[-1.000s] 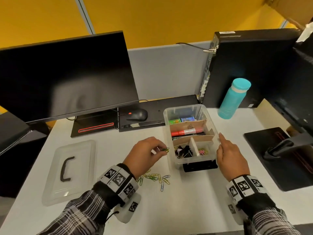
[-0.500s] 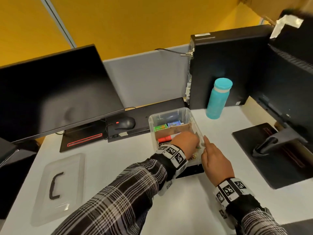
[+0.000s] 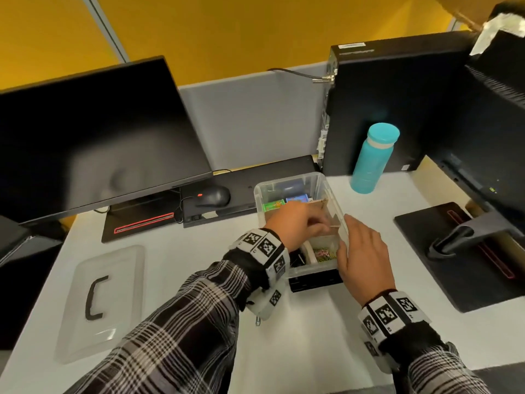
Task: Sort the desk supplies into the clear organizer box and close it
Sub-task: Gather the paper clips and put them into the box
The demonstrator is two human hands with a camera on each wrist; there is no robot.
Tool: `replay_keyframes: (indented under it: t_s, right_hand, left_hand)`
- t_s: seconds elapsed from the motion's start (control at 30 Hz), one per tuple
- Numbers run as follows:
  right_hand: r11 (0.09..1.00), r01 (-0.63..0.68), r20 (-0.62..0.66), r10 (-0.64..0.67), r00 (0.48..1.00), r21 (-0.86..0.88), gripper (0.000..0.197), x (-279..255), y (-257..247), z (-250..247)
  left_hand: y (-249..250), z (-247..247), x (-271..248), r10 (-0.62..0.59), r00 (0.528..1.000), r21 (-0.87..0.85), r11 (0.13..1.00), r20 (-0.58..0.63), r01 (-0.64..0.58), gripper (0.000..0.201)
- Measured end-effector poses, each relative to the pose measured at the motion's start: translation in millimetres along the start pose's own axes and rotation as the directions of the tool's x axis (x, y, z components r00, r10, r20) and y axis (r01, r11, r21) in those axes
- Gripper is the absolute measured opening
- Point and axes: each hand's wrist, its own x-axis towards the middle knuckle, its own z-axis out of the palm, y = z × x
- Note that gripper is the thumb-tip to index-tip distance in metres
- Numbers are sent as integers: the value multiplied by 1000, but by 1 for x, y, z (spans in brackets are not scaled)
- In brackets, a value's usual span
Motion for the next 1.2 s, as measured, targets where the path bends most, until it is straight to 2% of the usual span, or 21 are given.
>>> replay_keyframes:
  t_s: [0.13, 0.23, 0.3, 0.37, 0.43, 0.47, 0.5, 0.57, 0.63, 0.7, 0.77, 0.97, 1.1, 1.2]
  right_hand:
    - [985, 117, -117, -102, 988, 127, 50, -2, -36, -8]
    - [916, 341, -112, -324, 939, 211, 38, -12, -67, -6]
    - [837, 497, -25, -505, 863, 230, 25, -25, -87, 4]
    - [780, 583, 145, -619, 772, 230, 14, -43, -100, 23]
    - [768, 600, 332, -639, 694, 224, 13, -57, -109, 45]
    - [785, 584, 410, -611, 677, 205, 17, -63, -110, 58]
    - [827, 535, 483, -545, 685, 174, 24, -66, -110, 70]
    - [933, 355, 642, -313, 700, 67, 44, -68, -106, 91]
    - [977, 208, 701, -110, 705, -56, 71, -69, -101, 102]
    - [985, 139, 677, -35, 735, -101, 80, -71, -100, 110]
    - [992, 102, 650, -27, 760, -77, 71, -75, -103, 116]
    - [998, -4, 576, -35, 817, 67, 23, -83, -106, 123]
    - [996, -24, 550, -24, 835, 81, 14, -80, -105, 125]
    - [998, -33, 554, -4, 833, 57, 13, -73, -106, 128]
  left_hand:
    - [-14, -13, -19, 8, 996, -131, 991, -94, -21, 13]
    - [-38, -30, -45, -39, 987, -148, 989, -155, 16, 9]
    - [-64, -39, -70, -125, 972, -111, 988, -201, 104, 6]
    - [-96, -39, -98, -216, 952, -41, 976, -215, 212, 6]
    - [-128, -33, -126, -335, 932, 28, 939, -140, 342, 12]
    - [-143, -28, -139, -397, 914, 72, 913, -82, 402, 20]
    - [-155, -23, -152, -445, 895, 111, 889, -20, 444, 30]
    - [-172, -12, -172, -493, 865, 144, 867, 99, 477, 50]
    - [-181, -2, -186, -507, 842, 164, 861, 183, 482, 71]
    - [-184, 8, -193, -517, 829, 194, 854, 215, 483, 89]
    - [-185, 17, -196, -522, 830, 191, 851, 198, 490, 96]
    - [-181, 31, -192, -496, 858, 159, 865, 132, 476, 60]
    - [-185, 28, -194, -444, 889, 98, 895, 112, 434, 35]
    - [-188, 27, -195, -411, 904, 97, 911, 115, 402, 27]
